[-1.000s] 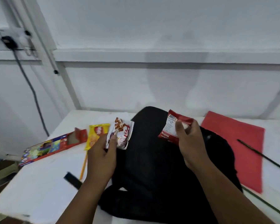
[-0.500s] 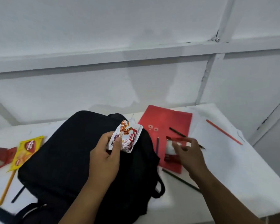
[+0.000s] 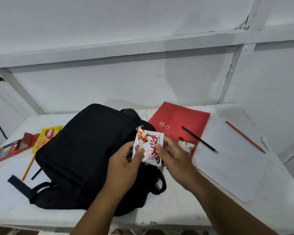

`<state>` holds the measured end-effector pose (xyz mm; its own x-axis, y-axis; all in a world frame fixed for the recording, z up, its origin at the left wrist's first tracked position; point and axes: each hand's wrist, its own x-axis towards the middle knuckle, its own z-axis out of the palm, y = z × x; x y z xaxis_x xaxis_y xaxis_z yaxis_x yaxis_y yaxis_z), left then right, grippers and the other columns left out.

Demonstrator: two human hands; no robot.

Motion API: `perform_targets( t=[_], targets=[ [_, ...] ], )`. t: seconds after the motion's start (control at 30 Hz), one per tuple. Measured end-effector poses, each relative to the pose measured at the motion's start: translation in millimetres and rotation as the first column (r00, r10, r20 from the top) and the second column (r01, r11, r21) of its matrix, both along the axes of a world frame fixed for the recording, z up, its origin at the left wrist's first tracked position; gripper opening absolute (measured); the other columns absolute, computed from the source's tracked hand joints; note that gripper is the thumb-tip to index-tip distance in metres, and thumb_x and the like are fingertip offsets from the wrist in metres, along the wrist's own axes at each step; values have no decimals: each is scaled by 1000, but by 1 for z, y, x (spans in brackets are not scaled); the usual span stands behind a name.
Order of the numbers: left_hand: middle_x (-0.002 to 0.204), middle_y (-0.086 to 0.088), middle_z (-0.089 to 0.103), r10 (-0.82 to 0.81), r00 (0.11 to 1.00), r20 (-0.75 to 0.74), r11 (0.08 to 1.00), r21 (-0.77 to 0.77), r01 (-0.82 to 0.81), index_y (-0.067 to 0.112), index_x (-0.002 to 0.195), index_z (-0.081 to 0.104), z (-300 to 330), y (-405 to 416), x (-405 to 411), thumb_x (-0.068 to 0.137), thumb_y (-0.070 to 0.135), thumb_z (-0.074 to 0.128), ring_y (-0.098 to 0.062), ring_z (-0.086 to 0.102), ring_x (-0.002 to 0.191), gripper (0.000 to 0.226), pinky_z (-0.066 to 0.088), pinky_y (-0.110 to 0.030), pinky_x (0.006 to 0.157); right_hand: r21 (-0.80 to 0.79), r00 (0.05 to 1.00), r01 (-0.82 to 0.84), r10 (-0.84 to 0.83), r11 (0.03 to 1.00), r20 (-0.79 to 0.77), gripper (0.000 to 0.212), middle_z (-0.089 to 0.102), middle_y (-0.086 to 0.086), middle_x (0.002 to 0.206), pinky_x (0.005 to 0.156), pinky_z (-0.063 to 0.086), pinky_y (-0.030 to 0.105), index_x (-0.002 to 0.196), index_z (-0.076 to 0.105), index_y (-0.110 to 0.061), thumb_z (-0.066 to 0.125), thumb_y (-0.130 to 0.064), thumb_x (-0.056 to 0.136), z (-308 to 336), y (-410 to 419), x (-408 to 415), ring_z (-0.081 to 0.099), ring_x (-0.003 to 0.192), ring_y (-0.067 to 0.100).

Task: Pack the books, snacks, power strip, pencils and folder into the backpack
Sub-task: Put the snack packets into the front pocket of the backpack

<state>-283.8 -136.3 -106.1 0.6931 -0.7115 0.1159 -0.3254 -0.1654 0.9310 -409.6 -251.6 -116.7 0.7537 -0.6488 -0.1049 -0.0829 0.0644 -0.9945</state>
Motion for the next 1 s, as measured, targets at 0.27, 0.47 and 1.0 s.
perform_targets(
  t=[0.27, 0.47, 1.0],
  targets=[
    [135, 9, 49, 230, 749, 621, 843, 258, -472, 35, 127, 60, -18, 34, 34, 82, 55, 70, -23, 38, 128, 50, 36, -52, 99, 75, 993, 117, -119, 990, 21, 16, 76, 1, 93, 65, 59, 42, 115, 54, -26, 58, -23, 100, -4, -3, 1, 72, 68, 29],
    [94, 7, 62, 292, 754, 589, 882, 140, -451, 23, 91, 73, -23, 57, 61, 87, 20, 74, -18, 58, 92, 6, 55, -46, 81, 24, 999, -16, 17, 1000, -49, 13, 75, 3, 85, 51, 46, 32, 107, 62, -31, 56, -23, 100, -8, 3, 9, 62, 56, 19],
    [80, 8, 63, 366, 805, 467, 867, 144, -477, 18, 78, 62, 7, 42, 73, 94, 8, 61, -5, 60, 78, 19, 46, -19, 70, -58, 976, -92, 78, 994, -204, 20, 76, -7, 84, 46, 44, 22, 106, 56, -23, 67, -31, 91, -12, 11, 44, 60, 45, 14]
  ],
)
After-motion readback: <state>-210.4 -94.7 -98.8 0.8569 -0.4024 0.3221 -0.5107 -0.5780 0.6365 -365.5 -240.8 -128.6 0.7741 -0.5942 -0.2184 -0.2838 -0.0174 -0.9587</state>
